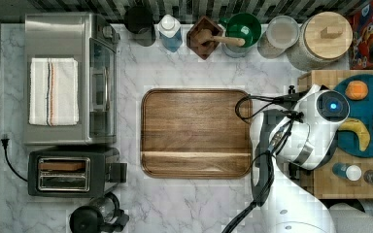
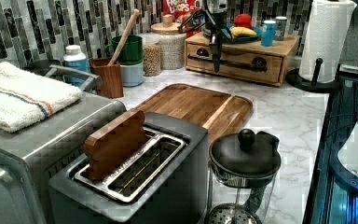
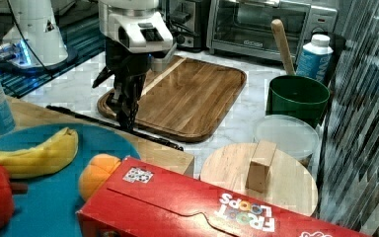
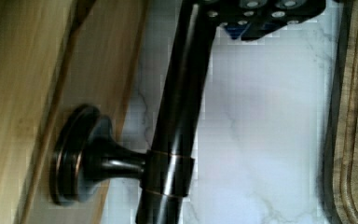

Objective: Close the drawer.

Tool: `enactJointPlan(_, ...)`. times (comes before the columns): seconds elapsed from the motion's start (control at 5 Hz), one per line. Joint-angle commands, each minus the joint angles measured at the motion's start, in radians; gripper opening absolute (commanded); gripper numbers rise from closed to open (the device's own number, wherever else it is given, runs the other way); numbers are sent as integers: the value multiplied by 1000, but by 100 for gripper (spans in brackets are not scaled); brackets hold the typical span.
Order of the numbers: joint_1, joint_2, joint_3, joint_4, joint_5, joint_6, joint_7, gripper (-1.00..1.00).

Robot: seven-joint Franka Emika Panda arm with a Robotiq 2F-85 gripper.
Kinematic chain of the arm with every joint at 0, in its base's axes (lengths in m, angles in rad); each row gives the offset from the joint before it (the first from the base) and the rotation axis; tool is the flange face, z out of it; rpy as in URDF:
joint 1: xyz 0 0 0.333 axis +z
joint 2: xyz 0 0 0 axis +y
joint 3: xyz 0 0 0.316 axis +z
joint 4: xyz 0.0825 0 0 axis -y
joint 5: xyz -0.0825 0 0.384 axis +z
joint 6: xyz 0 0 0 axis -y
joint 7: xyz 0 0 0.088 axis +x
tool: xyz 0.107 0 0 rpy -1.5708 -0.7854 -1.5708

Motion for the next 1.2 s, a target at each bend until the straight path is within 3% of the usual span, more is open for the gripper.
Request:
enactJointPlan(0.2, -113, 3, -95, 188, -24, 94, -81, -100)
enactJointPlan(0.6, -115, 3, -92, 188, -25, 94, -79, -100)
enactJointPlan(0.8, -46, 10, -167, 188, 18, 95, -107, -100)
enactJointPlan(1.0, -100, 4, -108, 188, -16, 94, -85, -100)
enactJointPlan(1.2, -102, 4, -106, 188, -17, 95, -84, -100)
